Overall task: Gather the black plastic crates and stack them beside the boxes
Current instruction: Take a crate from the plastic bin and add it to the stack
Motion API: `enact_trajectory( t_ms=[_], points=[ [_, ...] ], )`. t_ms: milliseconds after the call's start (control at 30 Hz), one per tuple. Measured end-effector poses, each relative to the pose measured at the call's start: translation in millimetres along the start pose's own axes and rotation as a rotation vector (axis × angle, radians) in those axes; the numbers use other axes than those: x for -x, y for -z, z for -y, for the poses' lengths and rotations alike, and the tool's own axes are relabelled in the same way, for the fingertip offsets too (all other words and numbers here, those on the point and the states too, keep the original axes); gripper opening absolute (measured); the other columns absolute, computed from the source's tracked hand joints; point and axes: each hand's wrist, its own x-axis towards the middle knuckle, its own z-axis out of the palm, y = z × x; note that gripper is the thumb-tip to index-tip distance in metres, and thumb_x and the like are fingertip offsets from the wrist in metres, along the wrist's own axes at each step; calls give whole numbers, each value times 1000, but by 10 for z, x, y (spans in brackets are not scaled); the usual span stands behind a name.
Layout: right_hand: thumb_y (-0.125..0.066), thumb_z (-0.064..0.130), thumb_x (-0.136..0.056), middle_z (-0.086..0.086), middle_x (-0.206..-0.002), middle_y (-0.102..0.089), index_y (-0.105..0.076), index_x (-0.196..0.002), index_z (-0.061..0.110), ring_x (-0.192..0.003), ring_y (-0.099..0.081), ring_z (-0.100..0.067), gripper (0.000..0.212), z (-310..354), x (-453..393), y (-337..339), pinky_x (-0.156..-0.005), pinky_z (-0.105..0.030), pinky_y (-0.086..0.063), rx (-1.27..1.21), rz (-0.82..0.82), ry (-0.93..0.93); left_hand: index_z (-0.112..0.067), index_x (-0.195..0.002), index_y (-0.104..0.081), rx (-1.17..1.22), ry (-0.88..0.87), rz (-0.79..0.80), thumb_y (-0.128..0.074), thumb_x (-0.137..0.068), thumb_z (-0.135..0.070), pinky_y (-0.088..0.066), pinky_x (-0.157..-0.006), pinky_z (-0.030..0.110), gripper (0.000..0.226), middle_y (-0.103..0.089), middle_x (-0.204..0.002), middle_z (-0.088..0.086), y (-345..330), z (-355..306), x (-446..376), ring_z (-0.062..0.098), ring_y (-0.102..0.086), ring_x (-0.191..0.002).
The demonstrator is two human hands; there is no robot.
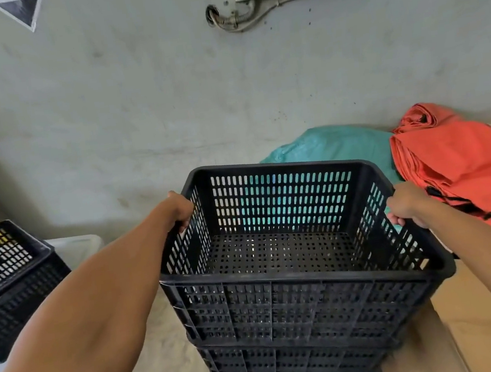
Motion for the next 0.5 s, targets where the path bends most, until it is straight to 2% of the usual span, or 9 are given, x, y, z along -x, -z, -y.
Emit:
enact_trajectory(
  t_ms=[100,133,200,267,300,400,500],
  points=[
    [-39,-11,-93,-33,-73,-62,-52,-115,-30,-62,-50,-34,31,-41,27,34,-55,-38,-38,-17,18,-2,12,-143,-19,56,14,21,-29,-96,6,-40,-39,31,48,-49,-68,18,-21,44,84,20,-42,-46],
    [-39,-10,-94,-29,-71,-60,-50,-121,-27,-60,-49,-33,33,-59,43,33,-53,-38,-37,-31,16,1,12,-143,-21,58,5,10,-31,-96,7,-40,-38,30,48,-50,-70,19,-48,64,117,20,-43,-47],
    [-37,-8,-96,-25,-73,-57,-49,-126,-18,-56,-47,-30,33,-95,65,7,-49,-35,-35,-96,-11,8,10,-137,-29,18,-42,-51,-36,-95,6,-42,-46,33,43,-57,-89,28,-109,112,179,26,-53,-60],
    [-38,-8,-94,-27,-79,-57,-52,-120,-13,-57,-48,-30,30,-128,59,-27,-50,-34,-37,-143,-63,15,7,-130,-37,-75,-87,-144,-39,-95,0,-44,-57,38,35,-58,-108,30,-127,150,216,36,-60,-83],
    [-39,-9,-91,-30,-80,-59,-54,-117,-13,-60,-50,-31,30,-140,44,-41,-53,-36,-38,-145,-85,20,6,-128,-39,-104,-97,-165,-40,-95,-2,-44,-59,40,34,-57,-108,28,-126,157,220,37,-59,-86],
    [-39,-8,-88,-32,-78,-61,-57,-111,-13,-62,-51,-32,30,-166,-1,-63,-54,-37,-38,-162,-116,19,7,-126,-41,-132,-88,-160,-41,-94,-1,-44,-54,38,33,-58,-106,28,-122,138,198,28,-51,-71],
    [-38,-6,-85,-24,-71,-56,-61,-108,-12,-61,-50,-30,33,-171,-79,-81,-55,-36,-36,-179,-148,19,5,-124,-42,-137,-80,-155,-42,-94,-3,-48,-62,42,31,-59,-112,30,-113,119,138,31,-52,-75]
  ],
)
